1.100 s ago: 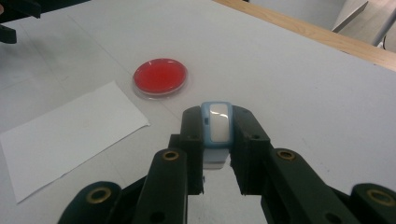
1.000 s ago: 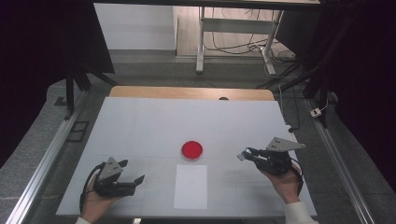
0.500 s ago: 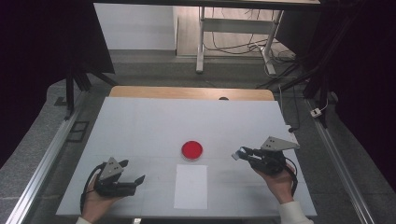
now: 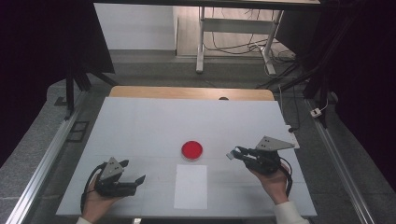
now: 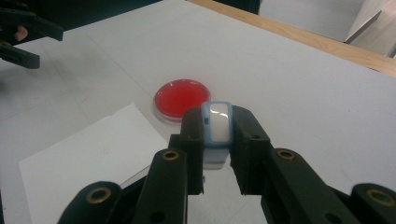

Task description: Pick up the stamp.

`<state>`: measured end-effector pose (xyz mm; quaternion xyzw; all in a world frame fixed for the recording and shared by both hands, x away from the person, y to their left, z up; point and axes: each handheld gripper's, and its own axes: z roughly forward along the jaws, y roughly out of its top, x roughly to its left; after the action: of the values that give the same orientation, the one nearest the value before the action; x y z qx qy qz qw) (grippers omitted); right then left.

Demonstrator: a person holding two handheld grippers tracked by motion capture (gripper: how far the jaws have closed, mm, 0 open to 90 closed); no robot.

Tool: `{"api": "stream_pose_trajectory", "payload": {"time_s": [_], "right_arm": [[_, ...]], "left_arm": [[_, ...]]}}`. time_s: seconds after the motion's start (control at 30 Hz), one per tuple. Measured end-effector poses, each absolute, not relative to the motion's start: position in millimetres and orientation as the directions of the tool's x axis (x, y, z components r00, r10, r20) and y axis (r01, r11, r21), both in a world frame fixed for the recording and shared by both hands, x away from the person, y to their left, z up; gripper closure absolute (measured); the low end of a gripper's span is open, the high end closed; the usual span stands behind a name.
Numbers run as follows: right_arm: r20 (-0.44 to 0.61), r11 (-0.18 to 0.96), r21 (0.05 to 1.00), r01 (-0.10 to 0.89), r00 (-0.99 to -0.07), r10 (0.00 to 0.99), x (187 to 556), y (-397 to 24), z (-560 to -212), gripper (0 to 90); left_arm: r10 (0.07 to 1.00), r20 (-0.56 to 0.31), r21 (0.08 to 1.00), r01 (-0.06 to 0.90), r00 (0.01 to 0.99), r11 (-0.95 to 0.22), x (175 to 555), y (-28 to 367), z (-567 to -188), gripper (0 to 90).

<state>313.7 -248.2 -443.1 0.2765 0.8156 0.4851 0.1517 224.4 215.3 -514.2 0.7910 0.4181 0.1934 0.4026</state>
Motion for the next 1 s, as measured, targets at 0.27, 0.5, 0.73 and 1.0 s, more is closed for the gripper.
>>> {"api": "stream_pose_trajectory", "payload": {"time_s": [0.27, 0.5, 0.73, 1.0], "right_arm": [[0.019, 0.38, 0.876, 0.298, -0.808, 0.589, 313.3, -238.4, -443.0, 75.3], [0.016, 0.381, 0.878, 0.29, -0.813, 0.582, 313.3, -230.1, -443.4, 75.4], [0.015, 0.384, 0.878, 0.286, -0.818, 0.575, 312.3, -220.5, -446.2, 75.3], [0.009, 0.39, 0.878, 0.277, -0.824, 0.566, 310.6, -208.4, -447.5, 75.3]], "left_arm": [[0.817, -0.03, 0.798, 0.506, 0.576, -0.327, 224.6, 214.9, -514.6, 15.3], [0.817, -0.03, 0.798, 0.506, 0.576, -0.328, 224.6, 214.4, -514.8, 15.2], [0.816, -0.028, 0.798, 0.505, 0.577, -0.329, 224.6, 214.1, -514.7, 15.2], [0.818, -0.032, 0.8, 0.506, 0.574, -0.324, 224.2, 214.0, -514.1, 15.2]]}}
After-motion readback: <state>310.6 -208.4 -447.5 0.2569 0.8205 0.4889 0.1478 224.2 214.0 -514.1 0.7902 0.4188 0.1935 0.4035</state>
